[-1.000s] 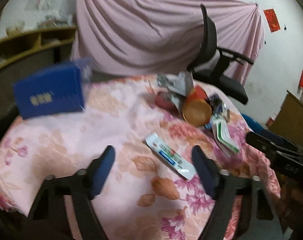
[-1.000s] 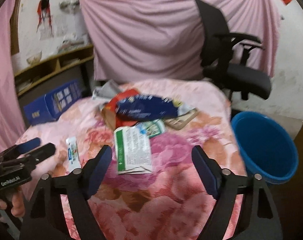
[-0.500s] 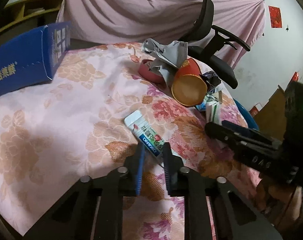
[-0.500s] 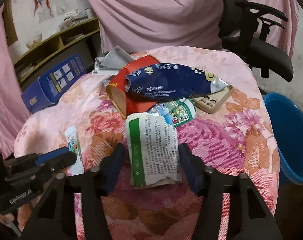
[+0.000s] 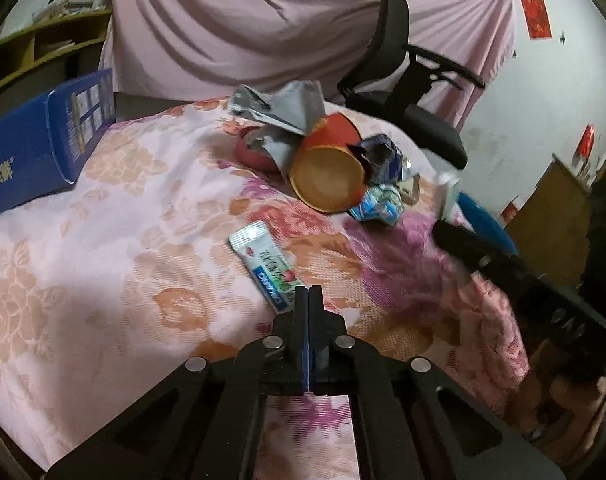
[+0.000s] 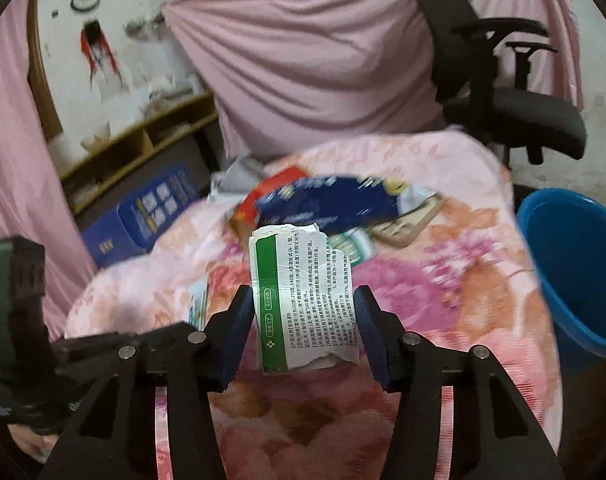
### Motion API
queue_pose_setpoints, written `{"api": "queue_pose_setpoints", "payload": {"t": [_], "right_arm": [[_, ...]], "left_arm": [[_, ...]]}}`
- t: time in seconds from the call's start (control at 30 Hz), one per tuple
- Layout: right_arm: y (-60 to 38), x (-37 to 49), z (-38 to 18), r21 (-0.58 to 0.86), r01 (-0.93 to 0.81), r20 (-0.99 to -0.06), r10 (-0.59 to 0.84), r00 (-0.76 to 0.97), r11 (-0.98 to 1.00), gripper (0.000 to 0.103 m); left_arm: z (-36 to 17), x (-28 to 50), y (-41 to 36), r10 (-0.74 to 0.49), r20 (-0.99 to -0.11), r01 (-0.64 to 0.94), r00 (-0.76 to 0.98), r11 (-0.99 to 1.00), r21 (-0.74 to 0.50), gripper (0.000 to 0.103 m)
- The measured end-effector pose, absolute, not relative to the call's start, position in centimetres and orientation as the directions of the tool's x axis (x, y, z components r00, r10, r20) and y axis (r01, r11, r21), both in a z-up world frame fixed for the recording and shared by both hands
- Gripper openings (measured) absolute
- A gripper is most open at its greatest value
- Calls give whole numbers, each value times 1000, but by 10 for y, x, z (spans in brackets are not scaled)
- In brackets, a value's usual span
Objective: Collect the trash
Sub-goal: 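Grasp the toothpaste tube with the left tool while the right tool grasps the white-green packet, then carry both items to the blue basin and open both tools to drop them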
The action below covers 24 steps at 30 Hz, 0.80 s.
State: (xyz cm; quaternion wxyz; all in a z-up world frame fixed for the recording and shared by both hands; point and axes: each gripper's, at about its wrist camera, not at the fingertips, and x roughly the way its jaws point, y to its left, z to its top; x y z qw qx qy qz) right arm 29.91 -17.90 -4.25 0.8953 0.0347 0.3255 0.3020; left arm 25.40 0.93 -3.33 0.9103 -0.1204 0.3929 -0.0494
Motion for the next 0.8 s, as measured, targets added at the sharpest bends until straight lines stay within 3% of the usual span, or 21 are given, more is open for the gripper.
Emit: {"api": "queue_pose_setpoints", "payload": {"t": [0.2, 0.27, 0.33, 0.4, 0.67, 0.8], "right_arm": [[-196, 303, -45, 308, -510, -544, 589, 598, 803, 50], [-196, 304, -46, 314, -508, -548, 590, 593, 802, 50], [-196, 302, -47, 314, -508, -553, 590, 589, 802, 50], [-195, 301, -47, 313, -509, -555, 590, 586, 801, 50], [-200, 304, -50, 333, -497, -560, 592, 580, 802, 50], [-202, 304, -50, 343, -490, -558, 593, 580, 801, 50]], "left_arm": [[-31, 249, 15, -127, -717, -80, 685, 966, -247, 1], [-33, 249, 18, -114, -729, -104, 675, 963, -247, 7], [-36, 251, 22, -113, -746, -135, 656, 955, -264, 27], [-35, 254, 23, -129, -739, -147, 662, 944, -297, 31], [-32, 278, 16, -89, -777, -184, 623, 949, -257, 30], [-34, 278, 6, -24, -782, -173, 623, 971, -168, 20]]}}
